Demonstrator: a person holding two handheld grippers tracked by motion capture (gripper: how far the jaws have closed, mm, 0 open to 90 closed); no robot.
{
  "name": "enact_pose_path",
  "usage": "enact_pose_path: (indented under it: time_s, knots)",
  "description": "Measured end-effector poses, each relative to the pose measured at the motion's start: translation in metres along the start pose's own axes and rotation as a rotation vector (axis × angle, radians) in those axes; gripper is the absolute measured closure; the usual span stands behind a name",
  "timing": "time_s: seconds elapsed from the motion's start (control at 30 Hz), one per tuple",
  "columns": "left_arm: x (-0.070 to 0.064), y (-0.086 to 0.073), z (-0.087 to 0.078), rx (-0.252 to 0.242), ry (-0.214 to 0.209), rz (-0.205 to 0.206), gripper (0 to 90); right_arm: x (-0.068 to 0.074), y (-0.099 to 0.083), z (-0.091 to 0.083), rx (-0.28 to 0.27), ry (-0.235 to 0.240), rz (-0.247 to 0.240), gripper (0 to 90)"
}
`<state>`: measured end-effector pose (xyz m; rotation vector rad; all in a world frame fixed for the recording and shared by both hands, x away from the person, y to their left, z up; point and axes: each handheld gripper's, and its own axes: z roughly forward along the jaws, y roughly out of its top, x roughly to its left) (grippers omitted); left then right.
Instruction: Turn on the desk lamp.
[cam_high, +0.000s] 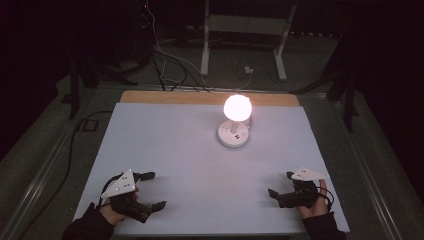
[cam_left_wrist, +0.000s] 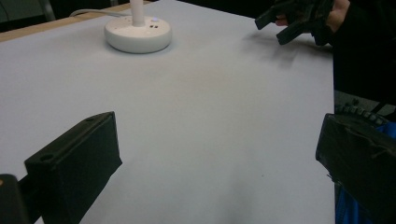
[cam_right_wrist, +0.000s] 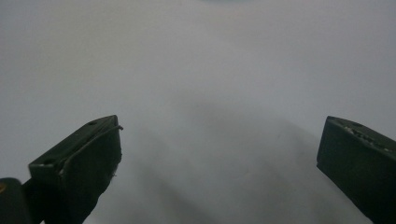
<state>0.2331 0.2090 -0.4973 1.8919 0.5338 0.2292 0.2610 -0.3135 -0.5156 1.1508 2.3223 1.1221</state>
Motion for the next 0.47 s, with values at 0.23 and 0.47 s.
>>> enact_pose_path:
  time_s: [0.23,0.47]
  knots:
    - [-0.0002,0.0,0.0003,0.003,0.004,0.002,0.3,0.0031,0.0031,0.0023,-0.008,0.015,-0.026,0.0]
    - [-0.0002,-0.0001,0.0002,0.002,0.002,0.002,0.3,0.0052,0.0043,0.0038,-0.008,0.03,-0.039,0.0]
